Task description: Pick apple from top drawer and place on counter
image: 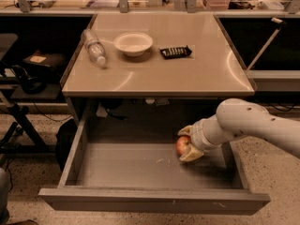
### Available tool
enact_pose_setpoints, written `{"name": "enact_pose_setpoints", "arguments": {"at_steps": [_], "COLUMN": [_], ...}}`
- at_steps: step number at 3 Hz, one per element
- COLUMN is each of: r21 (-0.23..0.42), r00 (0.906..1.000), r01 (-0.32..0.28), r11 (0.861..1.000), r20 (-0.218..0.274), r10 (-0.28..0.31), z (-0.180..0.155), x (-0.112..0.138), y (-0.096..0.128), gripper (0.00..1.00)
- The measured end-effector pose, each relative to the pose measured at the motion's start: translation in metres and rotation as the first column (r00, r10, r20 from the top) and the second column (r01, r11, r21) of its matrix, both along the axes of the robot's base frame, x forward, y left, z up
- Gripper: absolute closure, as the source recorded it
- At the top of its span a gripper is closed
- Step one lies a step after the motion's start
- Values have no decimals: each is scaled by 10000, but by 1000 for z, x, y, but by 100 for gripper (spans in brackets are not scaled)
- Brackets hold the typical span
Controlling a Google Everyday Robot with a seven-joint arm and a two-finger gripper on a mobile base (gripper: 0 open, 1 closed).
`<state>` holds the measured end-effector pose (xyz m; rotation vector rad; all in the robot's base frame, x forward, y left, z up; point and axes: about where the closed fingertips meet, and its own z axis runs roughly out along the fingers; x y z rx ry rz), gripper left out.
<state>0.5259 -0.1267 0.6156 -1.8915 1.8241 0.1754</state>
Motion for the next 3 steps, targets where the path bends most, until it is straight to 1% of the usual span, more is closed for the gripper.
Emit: {"name": "enact_pose_setpoints", "arguments": {"at_steps": [1,2,3], "r21": [-70,-606,-1406], "r00": [9999,9980,9907], "r01": [134,457,1021], "r11": [9999,9971,9848], "r20": [60,472,1040], "r10": [-133,-429,-879], "z": [5,17,68], "x": [-3,-15,-52], "y": [-3,-11,-16], "gripper": [90,100,100]}}
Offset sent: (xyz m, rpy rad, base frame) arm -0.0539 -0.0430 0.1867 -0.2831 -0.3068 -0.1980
